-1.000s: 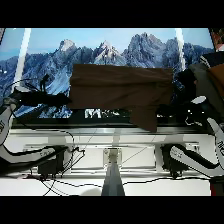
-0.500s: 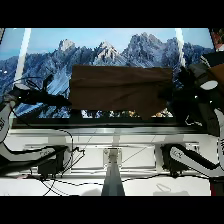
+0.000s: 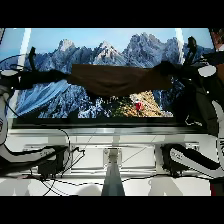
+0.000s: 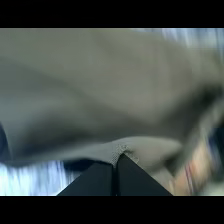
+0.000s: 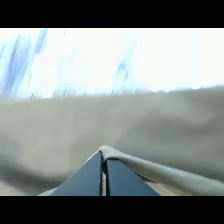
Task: Fold the clothes and pants, and hang the long-sleeved shirts on hangers.
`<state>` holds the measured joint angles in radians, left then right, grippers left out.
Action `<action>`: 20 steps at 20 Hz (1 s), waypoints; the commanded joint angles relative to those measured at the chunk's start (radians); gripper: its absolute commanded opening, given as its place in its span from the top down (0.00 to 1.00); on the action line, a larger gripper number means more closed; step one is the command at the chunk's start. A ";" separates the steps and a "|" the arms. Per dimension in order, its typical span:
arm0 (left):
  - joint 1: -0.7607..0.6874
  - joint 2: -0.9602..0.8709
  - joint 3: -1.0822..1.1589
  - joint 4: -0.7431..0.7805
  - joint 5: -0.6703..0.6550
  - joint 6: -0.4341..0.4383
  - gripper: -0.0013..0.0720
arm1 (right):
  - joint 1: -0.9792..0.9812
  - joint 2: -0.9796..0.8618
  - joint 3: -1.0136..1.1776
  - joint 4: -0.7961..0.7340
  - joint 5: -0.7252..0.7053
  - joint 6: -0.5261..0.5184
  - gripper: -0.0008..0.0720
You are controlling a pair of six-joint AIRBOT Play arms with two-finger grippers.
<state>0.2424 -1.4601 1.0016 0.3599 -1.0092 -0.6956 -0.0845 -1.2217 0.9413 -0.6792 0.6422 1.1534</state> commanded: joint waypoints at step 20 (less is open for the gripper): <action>-0.203 -0.257 0.262 0.032 0.309 -0.046 0.02 | 0.023 -0.243 0.069 -0.103 -0.482 0.143 0.11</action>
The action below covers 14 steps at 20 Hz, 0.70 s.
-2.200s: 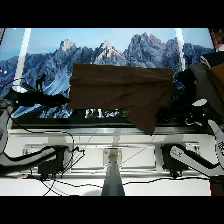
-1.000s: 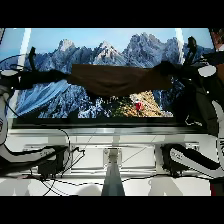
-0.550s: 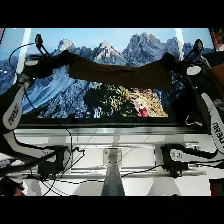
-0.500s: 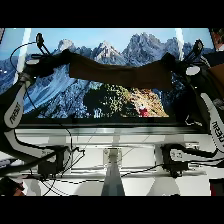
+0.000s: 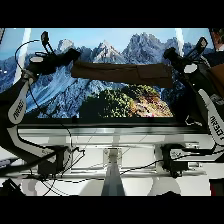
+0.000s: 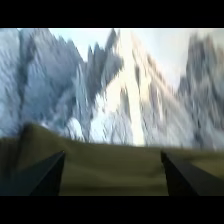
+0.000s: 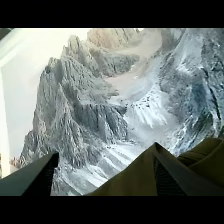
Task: Fold the clothes and pants, and hang the long-sleeved shirts on hangers.
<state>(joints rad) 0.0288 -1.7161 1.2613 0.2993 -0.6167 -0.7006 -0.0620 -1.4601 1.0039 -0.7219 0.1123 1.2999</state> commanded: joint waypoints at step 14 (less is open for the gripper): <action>0.090 -0.049 0.002 0.476 -0.253 -0.410 0.04 | 0.006 -0.037 0.014 -0.194 0.422 -0.019 0.11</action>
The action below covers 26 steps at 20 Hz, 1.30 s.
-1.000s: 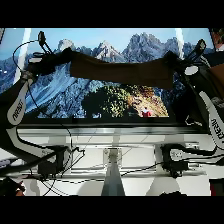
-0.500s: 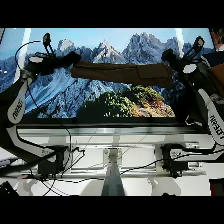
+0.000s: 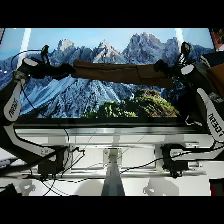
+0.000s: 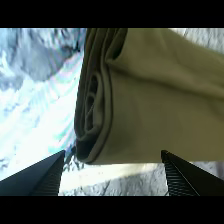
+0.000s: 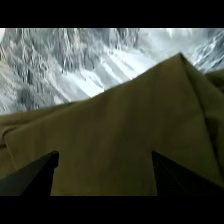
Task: Fold the clothes and pants, and hang the long-sleeved shirts on hangers.
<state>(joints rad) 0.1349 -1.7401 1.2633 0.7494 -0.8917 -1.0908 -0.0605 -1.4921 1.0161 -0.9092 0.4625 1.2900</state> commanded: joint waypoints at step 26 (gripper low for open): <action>-0.090 0.676 0.035 0.269 -0.198 0.119 0.96 | 0.795 -0.357 0.562 0.209 0.130 0.109 0.97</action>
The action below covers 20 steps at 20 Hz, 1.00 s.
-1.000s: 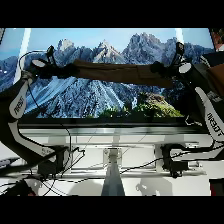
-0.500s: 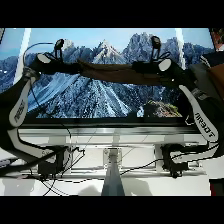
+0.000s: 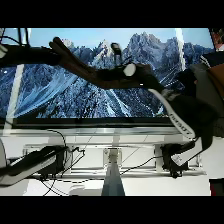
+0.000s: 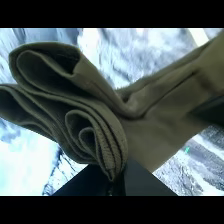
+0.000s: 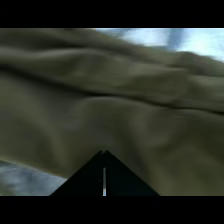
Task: Fold the clothes and pants, and hang the long-sleeved shirts on hangers.
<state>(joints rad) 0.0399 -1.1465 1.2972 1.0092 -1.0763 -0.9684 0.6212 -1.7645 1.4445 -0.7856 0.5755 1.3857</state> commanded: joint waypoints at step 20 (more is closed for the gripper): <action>-0.618 -0.468 -0.003 -0.695 0.518 0.255 0.52 | -0.512 0.062 0.313 -0.527 0.619 0.013 0.97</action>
<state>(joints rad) -0.4389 -1.5082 1.2945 0.4427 -0.7650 -0.8043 0.2489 -1.7317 1.7565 -1.2797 1.1408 1.3983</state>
